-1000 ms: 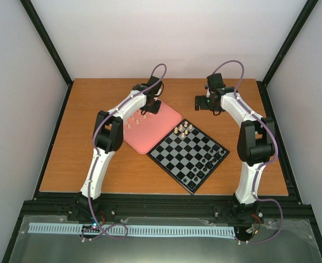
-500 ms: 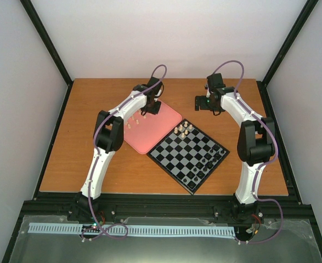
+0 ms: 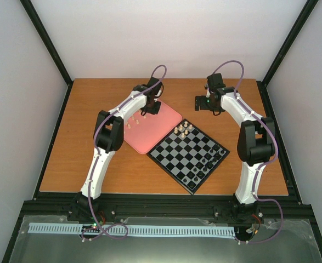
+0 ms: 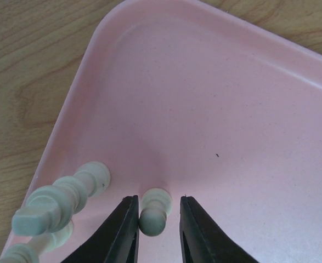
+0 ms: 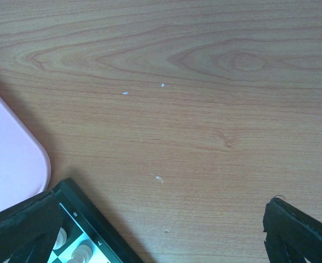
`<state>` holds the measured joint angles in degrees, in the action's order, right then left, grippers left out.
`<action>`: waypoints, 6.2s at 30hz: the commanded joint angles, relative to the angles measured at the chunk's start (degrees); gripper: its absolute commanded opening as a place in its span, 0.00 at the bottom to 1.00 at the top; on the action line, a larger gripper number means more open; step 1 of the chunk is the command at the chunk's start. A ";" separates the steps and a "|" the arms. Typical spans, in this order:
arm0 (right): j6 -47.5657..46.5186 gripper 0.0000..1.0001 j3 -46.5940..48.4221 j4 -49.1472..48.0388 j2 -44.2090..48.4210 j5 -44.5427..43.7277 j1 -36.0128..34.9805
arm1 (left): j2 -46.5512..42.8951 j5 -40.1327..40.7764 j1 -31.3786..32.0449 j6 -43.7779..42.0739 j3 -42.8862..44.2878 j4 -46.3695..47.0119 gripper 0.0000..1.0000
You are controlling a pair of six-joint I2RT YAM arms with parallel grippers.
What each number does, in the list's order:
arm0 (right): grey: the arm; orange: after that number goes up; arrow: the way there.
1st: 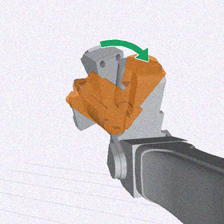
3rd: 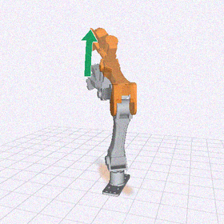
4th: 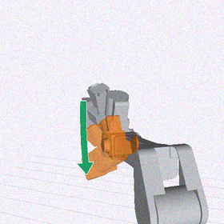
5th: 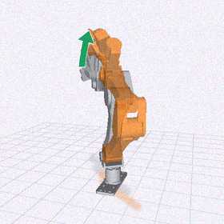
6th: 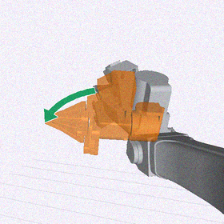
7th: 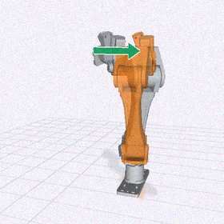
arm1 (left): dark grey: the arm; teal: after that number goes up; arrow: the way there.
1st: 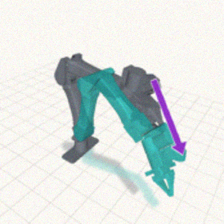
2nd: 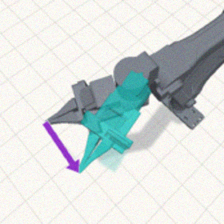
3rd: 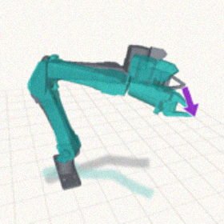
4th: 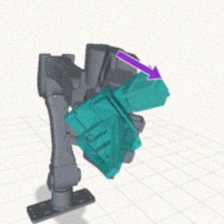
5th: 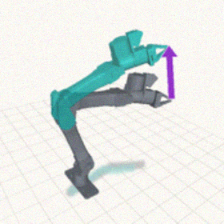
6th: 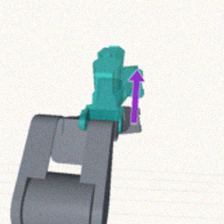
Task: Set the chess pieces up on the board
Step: Pick up the chess piece from the storage box, then place the chess piece on the chessboard, then pick up the chess piece from the storage box.
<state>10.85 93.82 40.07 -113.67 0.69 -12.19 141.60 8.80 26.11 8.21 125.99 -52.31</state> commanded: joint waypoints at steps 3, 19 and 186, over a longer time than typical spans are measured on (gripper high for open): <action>-0.13 1.00 0.86 -0.07 -0.76 -0.17 0.32 | 1.74 -0.06 -0.58 0.05 0.57 0.29 0.18; 0.13 1.00 0.77 -0.30 -0.10 -0.18 0.32 | -3.43 -2.88 -0.06 1.96 -1.25 -2.23 0.01; 0.18 1.00 2.58 -0.76 -4.50 0.55 0.99 | -6.71 -4.48 -3.98 2.49 -11.97 2.86 0.42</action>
<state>11.44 94.41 39.11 -116.90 2.09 -11.68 133.64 3.84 23.07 10.28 110.89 -49.06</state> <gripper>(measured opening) 0.999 0.422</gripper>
